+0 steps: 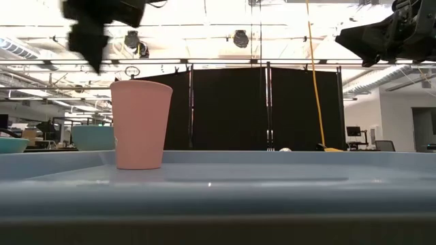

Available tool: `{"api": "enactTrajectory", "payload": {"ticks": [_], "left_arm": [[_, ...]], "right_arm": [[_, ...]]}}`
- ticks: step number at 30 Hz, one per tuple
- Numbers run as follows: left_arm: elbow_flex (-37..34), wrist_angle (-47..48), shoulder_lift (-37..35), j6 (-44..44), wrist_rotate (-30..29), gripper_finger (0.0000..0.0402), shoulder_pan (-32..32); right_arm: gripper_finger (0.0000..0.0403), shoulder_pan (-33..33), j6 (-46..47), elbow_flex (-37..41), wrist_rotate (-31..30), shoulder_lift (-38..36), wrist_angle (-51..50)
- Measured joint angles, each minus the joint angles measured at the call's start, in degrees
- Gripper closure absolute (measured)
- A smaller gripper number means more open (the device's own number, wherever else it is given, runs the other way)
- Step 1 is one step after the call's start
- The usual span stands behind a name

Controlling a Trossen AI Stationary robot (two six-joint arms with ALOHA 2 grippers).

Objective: Set up tray
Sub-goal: Put the light blue plate on the blue tray

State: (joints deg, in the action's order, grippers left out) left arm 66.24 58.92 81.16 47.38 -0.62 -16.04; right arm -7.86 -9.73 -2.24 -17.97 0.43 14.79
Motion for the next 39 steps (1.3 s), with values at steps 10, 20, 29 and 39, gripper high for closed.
{"api": "enactTrajectory", "payload": {"ticks": [10,20,29,39], "left_arm": [[-0.04,11.72,-0.11,4.30,-10.30,0.0215,-9.19],[-7.58,10.78,-0.06,7.62,-7.28,0.0215,-12.21],[-17.41,0.79,-0.06,4.53,-0.04,0.0215,-12.65],[-24.87,-6.67,-0.06,3.76,2.49,0.0215,-12.62]], "right_arm": [[0.0273,0.02,-0.16,-0.02,-0.06,0.00,-0.04],[0.0273,0.00,-0.16,-0.02,-0.05,0.00,-0.05],[0.0273,0.00,-0.16,-0.02,0.00,0.00,-0.06],[0.0273,0.00,-0.16,-0.01,0.02,0.00,-0.05]]}}
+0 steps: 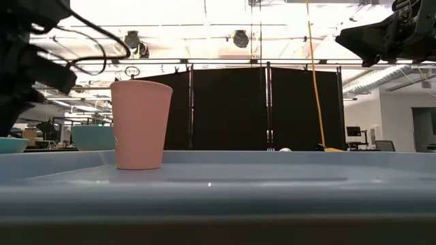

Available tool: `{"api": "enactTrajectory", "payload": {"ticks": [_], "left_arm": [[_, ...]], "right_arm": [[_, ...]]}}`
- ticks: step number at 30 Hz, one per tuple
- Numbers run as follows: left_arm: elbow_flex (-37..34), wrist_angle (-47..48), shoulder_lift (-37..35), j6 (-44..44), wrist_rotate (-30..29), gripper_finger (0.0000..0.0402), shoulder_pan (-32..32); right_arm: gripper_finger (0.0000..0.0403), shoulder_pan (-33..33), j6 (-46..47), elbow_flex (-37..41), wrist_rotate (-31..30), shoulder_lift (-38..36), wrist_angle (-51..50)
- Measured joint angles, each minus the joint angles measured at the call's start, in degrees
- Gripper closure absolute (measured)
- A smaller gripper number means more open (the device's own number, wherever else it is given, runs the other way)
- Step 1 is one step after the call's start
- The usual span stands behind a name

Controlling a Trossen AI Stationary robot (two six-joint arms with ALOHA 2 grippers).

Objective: Set up tray
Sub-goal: Put the light blue plate on the blue tray

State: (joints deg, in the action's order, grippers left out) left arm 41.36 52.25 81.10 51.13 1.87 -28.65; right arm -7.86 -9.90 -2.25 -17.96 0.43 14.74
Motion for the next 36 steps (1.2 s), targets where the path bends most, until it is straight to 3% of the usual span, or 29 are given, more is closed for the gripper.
{"api": "enactTrajectory", "payload": {"ticks": [8,15,19,27,36], "left_arm": [[-2.34,-3.34,0.00,-0.91,0.26,0.0227,0.10],[-2.30,-3.48,-0.22,-2.01,7.10,0.0381,0.01],[-1.90,-4.00,-0.18,2.30,5.71,0.0392,-0.78],[0.86,-2.44,-0.50,2.58,5.08,0.0392,-2.96],[9.60,-2.27,-1.59,4.10,3.75,0.0394,-5.10]], "right_arm": [[0.0273,0.00,0.01,0.00,0.00,0.00,-0.02],[0.0273,0.00,-0.01,-0.01,0.00,0.00,-0.01],[0.0273,0.00,-0.01,0.00,0.00,0.00,0.00],[0.0273,0.01,-0.01,0.00,0.00,0.02,0.00],[0.0273,0.00,-0.01,0.01,0.00,0.02,0.00]]}}
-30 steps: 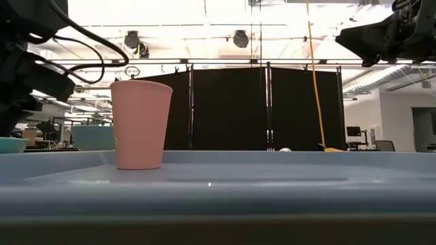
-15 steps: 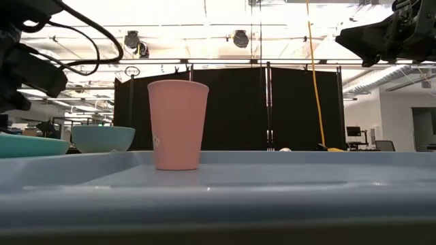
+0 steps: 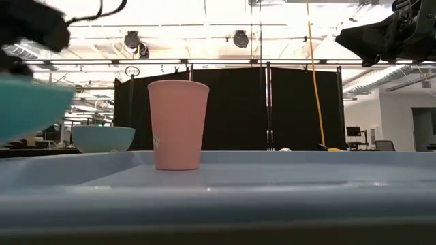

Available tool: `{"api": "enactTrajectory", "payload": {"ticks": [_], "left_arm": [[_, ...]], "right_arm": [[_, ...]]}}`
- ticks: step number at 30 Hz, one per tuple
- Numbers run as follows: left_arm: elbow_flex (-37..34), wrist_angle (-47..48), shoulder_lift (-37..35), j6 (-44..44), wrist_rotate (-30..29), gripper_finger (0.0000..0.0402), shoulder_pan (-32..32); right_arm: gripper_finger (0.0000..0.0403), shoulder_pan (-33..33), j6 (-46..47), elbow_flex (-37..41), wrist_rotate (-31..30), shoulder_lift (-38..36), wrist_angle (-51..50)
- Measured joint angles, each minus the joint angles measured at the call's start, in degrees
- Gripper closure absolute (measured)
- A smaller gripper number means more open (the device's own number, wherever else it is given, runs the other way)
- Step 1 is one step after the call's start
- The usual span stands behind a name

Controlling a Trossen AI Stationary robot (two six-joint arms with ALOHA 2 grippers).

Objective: Set up tray
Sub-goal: Put the light blue plate on the blue tray

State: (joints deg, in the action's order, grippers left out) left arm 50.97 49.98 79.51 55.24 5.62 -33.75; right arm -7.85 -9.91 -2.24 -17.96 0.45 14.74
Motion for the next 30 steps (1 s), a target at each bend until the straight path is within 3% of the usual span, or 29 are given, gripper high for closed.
{"api": "enactTrajectory", "payload": {"ticks": [5,12,20,25,30], "left_arm": [[5.53,-0.24,0.06,-1.87,-7.65,0.0394,0.32],[9.11,-1.31,0.04,-4.84,-11.03,0.0394,1.84],[9.26,-18.65,2.13,-16.30,-19.70,0.0394,7.34],[9.26,-33.23,8.51,-27.33,-18.23,0.0394,11.97],[10.60,-38.65,14.32,-34.36,-14.08,0.0394,15.44]], "right_arm": [[0.0273,-0.01,0.00,0.00,0.00,0.00,0.02],[0.0273,0.02,0.00,-0.02,0.00,0.00,0.02],[0.0273,-0.01,0.00,-0.01,0.02,0.00,0.06],[0.0273,0.00,0.02,0.00,0.02,0.00,0.34],[0.0273,-0.01,0.17,-0.01,0.02,0.00,0.44]]}}
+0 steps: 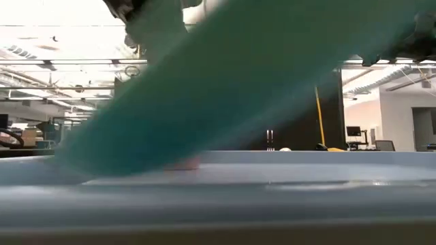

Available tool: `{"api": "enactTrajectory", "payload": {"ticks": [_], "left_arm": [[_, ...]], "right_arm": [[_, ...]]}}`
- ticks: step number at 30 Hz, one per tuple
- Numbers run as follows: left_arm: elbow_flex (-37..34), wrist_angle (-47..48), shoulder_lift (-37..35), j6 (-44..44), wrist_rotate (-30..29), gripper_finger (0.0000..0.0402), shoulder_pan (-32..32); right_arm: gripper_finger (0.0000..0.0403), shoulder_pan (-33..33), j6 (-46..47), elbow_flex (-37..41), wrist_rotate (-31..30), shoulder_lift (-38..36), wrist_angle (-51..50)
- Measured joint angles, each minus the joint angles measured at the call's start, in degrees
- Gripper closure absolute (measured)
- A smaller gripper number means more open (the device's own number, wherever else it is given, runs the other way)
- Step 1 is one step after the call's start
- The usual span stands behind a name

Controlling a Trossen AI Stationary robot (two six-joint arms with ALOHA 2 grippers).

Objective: Set up tray
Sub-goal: Put the light blue plate on the blue tray

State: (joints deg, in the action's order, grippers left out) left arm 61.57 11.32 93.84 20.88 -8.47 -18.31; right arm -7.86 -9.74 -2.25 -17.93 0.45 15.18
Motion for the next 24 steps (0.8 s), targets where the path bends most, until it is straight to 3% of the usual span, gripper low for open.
{"api": "enactTrajectory", "payload": {"ticks": [8,24], "left_arm": [[3.29,3.19,5.28,-1.35,8.00,0.0394,1.55],[3.40,15.72,5.32,1.73,9.95,0.0395,1.43]], "right_arm": [[0.0273,0.00,0.00,-0.01,0.00,0.13,-0.19],[0.0273,0.02,-0.13,-0.01,0.00,0.22,-0.39]]}}
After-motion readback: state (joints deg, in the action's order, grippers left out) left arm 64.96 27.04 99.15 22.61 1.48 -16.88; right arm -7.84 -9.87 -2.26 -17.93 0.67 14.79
